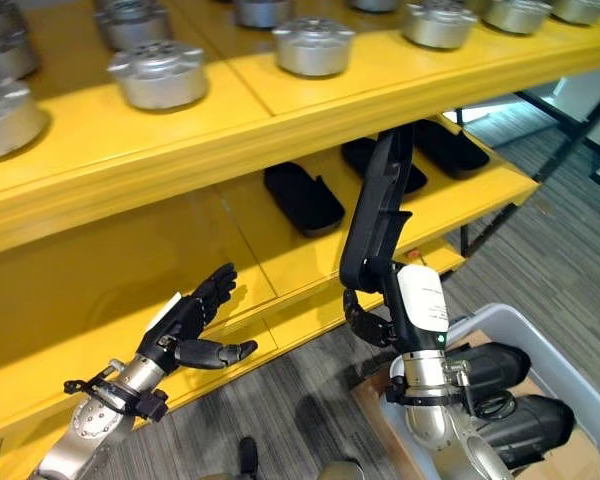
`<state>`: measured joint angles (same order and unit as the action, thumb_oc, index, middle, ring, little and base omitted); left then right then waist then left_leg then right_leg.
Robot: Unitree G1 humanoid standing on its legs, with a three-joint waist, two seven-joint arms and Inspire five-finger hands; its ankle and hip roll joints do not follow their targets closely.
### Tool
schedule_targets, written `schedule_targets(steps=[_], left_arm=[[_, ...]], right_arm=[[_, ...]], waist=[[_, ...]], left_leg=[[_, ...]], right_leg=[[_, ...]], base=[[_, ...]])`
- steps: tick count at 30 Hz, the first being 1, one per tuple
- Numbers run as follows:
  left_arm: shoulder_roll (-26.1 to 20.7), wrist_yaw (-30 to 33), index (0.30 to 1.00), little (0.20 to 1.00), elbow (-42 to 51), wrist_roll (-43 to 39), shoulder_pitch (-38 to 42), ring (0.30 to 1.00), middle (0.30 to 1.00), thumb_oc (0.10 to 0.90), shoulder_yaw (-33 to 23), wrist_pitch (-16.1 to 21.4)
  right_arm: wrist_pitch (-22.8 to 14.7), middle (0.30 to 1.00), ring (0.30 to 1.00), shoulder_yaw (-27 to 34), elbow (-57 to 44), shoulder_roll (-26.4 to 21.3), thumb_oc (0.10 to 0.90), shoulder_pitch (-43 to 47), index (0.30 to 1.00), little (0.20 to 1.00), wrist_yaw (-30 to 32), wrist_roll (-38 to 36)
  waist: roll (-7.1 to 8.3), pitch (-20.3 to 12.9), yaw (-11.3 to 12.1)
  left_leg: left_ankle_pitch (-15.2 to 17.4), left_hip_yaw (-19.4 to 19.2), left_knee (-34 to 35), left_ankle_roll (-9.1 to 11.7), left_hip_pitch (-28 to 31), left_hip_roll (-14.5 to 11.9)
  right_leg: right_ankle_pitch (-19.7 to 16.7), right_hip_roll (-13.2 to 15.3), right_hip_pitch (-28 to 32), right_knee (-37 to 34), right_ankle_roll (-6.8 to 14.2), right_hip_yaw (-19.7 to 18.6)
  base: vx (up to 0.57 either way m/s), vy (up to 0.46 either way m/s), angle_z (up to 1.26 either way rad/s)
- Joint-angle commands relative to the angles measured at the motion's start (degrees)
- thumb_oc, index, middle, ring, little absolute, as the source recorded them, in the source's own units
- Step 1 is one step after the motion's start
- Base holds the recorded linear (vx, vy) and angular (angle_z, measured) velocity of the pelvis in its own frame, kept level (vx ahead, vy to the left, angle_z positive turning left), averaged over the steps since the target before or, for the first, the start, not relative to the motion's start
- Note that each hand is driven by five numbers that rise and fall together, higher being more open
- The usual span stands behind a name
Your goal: Move parts from the plastic box to the shelf.
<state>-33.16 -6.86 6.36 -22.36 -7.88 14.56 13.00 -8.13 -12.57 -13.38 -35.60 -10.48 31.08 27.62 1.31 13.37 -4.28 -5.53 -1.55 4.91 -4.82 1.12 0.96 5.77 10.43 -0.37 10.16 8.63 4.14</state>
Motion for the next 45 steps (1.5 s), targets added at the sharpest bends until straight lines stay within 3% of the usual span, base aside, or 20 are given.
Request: schedule_targets(steps=[1,4,15,18,22,23,26,27,28,31,32,37,45], left_arm=[[0.4,1.2,1.000,1.000,6.3,-2.5,2.2,1.000,1.000,0.900,-3.4,5.6],[0.7,1.0,1.000,1.000,6.0,-2.0,2.6,1.000,1.000,0.900,-3.3,6.2],[0.5,1.1,1.000,1.000,4.8,-2.2,1.9,1.000,1.000,0.900,-3.2,7.2],[0.6,0.9,1.000,1.000,4.8,-2.6,1.8,1.000,1.000,0.900,-2.9,6.7],[0.2,-1.0,1.000,1.000,4.9,-4.0,1.6,1.000,1.000,0.900,-2.5,6.4],[0.1,-2.5,1.000,1.000,4.8,-4.2,2.3,1.000,1.000,0.900,-2.0,6.5],[0.2,-4.0,1.000,1.000,4.8,-5.4,3.5,1.000,1.000,0.900,-0.7,6.3],[0.5,-2.8,1.000,1.000,4.5,-5.3,3.2,1.000,1.000,0.900,-0.2,6.8],[0.6,-1.1,1.000,1.000,4.3,-2.6,3.0,1.000,1.000,0.900,-0.4,7.7],[-0.1,-1.5,1.000,1.000,4.6,1.2,3.2,1.000,1.000,0.900,-0.3,9.4],[-0.3,-1.9,1.000,1.000,4.7,0.6,3.3,1.000,1.000,0.900,-0.4,9.3],[-1.1,-3.2,1.000,1.000,4.1,-1.4,3.6,1.000,1.000,0.900,-0.9,9.2],[-1.6,-3.2,1.000,1.000,4.3,-1.3,2.6,1.000,1.000,0.900,-1.6,8.4]], right_arm=[[-4.6,0.300,0.300,3.6,-6.5,-1.4,0.400,6.4,0.300,0.300,3.6,-3.3],[-7.3,0.300,0.300,3.4,-6.5,-1.8,0.400,4.8,0.300,0.300,2.7,-3.0],[-10.0,0.300,0.300,-1.3,-5.8,-4.2,0.400,8.7,0.300,0.300,-0.4,0.9],[-10.1,0.300,0.300,-2.3,-6.1,-5.1,0.400,10.1,0.300,0.300,1.4,5.7],[-11.3,0.300,0.300,-2.8,-6.8,-7.6,0.400,11.7,0.300,0.300,0.3,8.7],[-9.9,0.300,0.300,-2.7,-7.4,-8.5,0.400,11.8,0.300,0.300,0.0,9.2],[-9.2,0.300,0.300,-2.4,-6.4,-9.8,0.400,12.2,0.300,0.300,-0.8,10.6],[-10.0,0.300,0.300,-4.1,-4.5,-10.1,0.400,13.8,0.300,0.300,-0.8,11.4],[-10.2,0.300,0.300,-4.9,-4.0,-10.6,0.400,15.0,0.300,0.300,-0.6,11.3],[-10.4,0.300,0.300,-3.6,-4.5,-11.7,0.400,14.8,0.300,0.300,-1.1,11.4],[-10.8,0.300,0.300,-3.2,-4.4,-12.0,0.400,14.6,0.300,0.300,-1.3,11.4],[-11.2,0.300,0.300,-2.8,-3.1,-12.4,0.400,14.1,0.300,0.300,-1.8,9.1],[-8.6,0.300,0.300,-3.9,-3.0,-9.9,0.400,13.9,0.300,0.300,-7.0,6.4]], waist=[[-0.63,-3.5,-0.3],[-0.77,-3.4,-1.3],[-1.95,-4.2,-0.5],[-2.19,-4.3,-0.2],[-2.58,-4.0,-0.4],[-2.41,-3.6,-1.2],[-1.70,-3.2,-2.4],[-1.68,-2.9,-2.1],[-1.63,-3.3,-1.7],[-1.78,-3.7,-2.0],[-1.89,-3.8,-2.1],[-2.71,-4.6,-1.5],[-1.75,-5.2,-0.3]], left_leg=[[11.2,-6.5,-1.1,0.8,4.6,-0.7],[10.6,-3.5,-1.9,0.8,3.1,0.6],[8.7,-0.6,0.1,2.6,3.5,0.8],[8.6,-0.4,0.0,2.9,3.3,0.9],[9.7,-3.5,-2.0,2.9,3.0,1.0],[10.6,-9.5,-5.0,3.2,2.2,-0.1],[11.8,-15.6,-9.7,3.8,1.4,-3.3],[12.3,-13.3,-10.2,4.0,1.7,-4.1],[10.8,-11.9,-8.5,4.7,2.2,-5.4],[6.6,-13.1,-5.5,7.3,2.9,-9.8],[6.6,-13.4,-5.4,7.4,2.8,-10.1],[6.8,-13.1,-2.5,7.3,4.8,-8.2],[8.1,-12.9,-0.4,5.9,6.8,-6.0]], right_leg=[[1.2,-6.9,0.4,-0.2,-2.7,1.5],[1.3,-9.8,0.2,-1.3,-4.5,-1.7],[-2.2,-10.7,3.5,-9.4,-5.0,-3.5],[-2.4,-10.8,3.9,-10.2,-5.1,-3.6],[-2.2,-10.2,3.7,-10.1,-5.1,-2.4],[-2.3,-9.1,3.7,-9.9,-5.1,-0.1],[-2.9,-6.9,2.8,-8.6,-5.4,2.8],[-2.5,-6.5,2.8,-7.8,-5.5,2.4],[-2.6,-6.1,2.7,-7.9,-5.5,1.8],[-2.4,-4.7,3.8,-8.5,-5.1,2.7],[-2.4,-4.4,4.1,-8.6,-5.0,3.0],[-2.5,-2.6,4.7,-8.1,-3.2,4.9],[-4.4,-0.9,5.4,-9.6,-0.7,6.4]], base=[[-0.03,-0.005,0.12],[-0.07,-0.026,0.28],[-0.03,-0.080,0.10],[-0.02,-0.071,-0.02],[-0.06,0.000,0.01],[-0.11,0.043,0.06],[-0.11,0.111,0.86],[0.01,0.277,1.46],[0.09,0.288,0.99],[0.05,0.230,0.31],[0.06,0.301,0.47],[0.08,0.259,0.26],[0.07,0.166,0.16]])
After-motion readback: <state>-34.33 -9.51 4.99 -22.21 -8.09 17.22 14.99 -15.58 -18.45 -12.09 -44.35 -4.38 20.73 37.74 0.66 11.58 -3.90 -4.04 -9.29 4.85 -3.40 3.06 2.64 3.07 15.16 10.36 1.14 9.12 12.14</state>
